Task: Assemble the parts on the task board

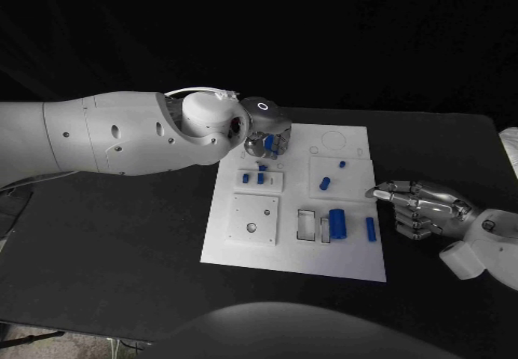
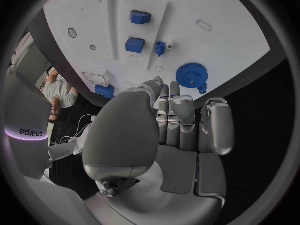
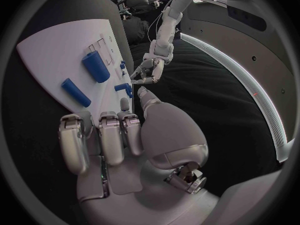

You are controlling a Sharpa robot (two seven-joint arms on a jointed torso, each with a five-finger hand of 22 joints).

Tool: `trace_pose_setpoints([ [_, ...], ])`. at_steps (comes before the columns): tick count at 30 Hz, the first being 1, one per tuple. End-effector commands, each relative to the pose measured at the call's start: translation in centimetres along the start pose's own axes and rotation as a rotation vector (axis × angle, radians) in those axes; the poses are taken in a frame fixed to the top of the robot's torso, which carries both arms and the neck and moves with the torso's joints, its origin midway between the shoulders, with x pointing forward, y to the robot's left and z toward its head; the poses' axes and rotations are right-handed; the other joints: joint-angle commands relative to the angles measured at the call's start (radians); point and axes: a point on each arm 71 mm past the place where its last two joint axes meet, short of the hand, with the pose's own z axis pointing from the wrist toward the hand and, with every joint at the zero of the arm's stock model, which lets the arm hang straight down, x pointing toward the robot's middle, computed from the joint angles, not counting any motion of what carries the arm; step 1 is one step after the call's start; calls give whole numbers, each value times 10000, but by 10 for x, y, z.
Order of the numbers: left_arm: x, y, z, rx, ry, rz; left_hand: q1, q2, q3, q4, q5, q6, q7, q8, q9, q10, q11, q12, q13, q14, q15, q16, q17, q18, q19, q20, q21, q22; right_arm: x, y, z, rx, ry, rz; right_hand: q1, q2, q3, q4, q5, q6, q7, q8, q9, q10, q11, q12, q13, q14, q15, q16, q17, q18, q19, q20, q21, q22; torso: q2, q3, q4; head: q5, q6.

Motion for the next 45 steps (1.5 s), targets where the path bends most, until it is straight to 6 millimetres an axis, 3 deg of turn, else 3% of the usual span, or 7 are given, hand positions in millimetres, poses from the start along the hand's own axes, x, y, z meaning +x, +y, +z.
trace_pose_setpoints([
  [1,6,0,1,-297,1008,-253,45,-75,13,-33,23,62,33,-58,-16,-48,-8,-58,-19,22,-7,-22,-43,-128,408,-68,-41,2086,2,0,0,-73,201,20,94,-40,-2,-86,33,56,6,-39,-16,1042,38,-14,2603,1043,-9,34,2627,-64,1061,-46,44,2629,-4,4,5,-10,-1],
  [8,8,0,1,-434,1313,-62,91,-164,-8,-67,13,169,35,-36,-10,-4,-6,-52,-13,-37,-16,-87,-160,-119,388,-81,-87,2073,2,0,0,-88,195,20,94,-40,-2,-86,33,56,6,-39,-16,1042,38,-14,2603,1043,-9,34,2627,-64,1061,-46,44,2629,-11,-1,21,-11,-1],
  [19,12,3,-2,-687,1845,77,124,-301,8,-32,6,-166,37,-303,-118,-312,19,-249,-88,-199,1,-271,-463,-89,317,-94,-247,2030,2,0,0,-58,199,21,90,-50,-10,-87,26,55,8,-44,-21,1042,39,-14,2603,1043,-9,34,2627,-64,1061,-46,44,2629,2,-1,48,14,-1],
  [28,14,3,-3,-705,2130,74,39,-356,-20,43,-25,-263,38,-400,-161,-434,29,-328,-129,-281,8,-357,-597,-73,274,-92,-342,2006,3,0,0,-9,230,23,90,-50,-10,-87,26,55,8,-44,-21,1042,39,-14,2603,1043,-9,34,2627,-64,1061,-46,44,2629,-1,-3,23,55,-1],
  [45,18,0,1,-624,2420,114,281,-258,121,-61,32,-319,14,-496,-207,-468,-2,-351,-151,-451,16,-518,-848,-42,190,-76,-523,1961,2,-1,0,28,255,30,86,-51,-16,-87,20,56,7,-49,-28,1042,39,-14,2603,1043,-8,34,2627,-64,1061,-44,44,2629,-16,9,19,81,-1],
])
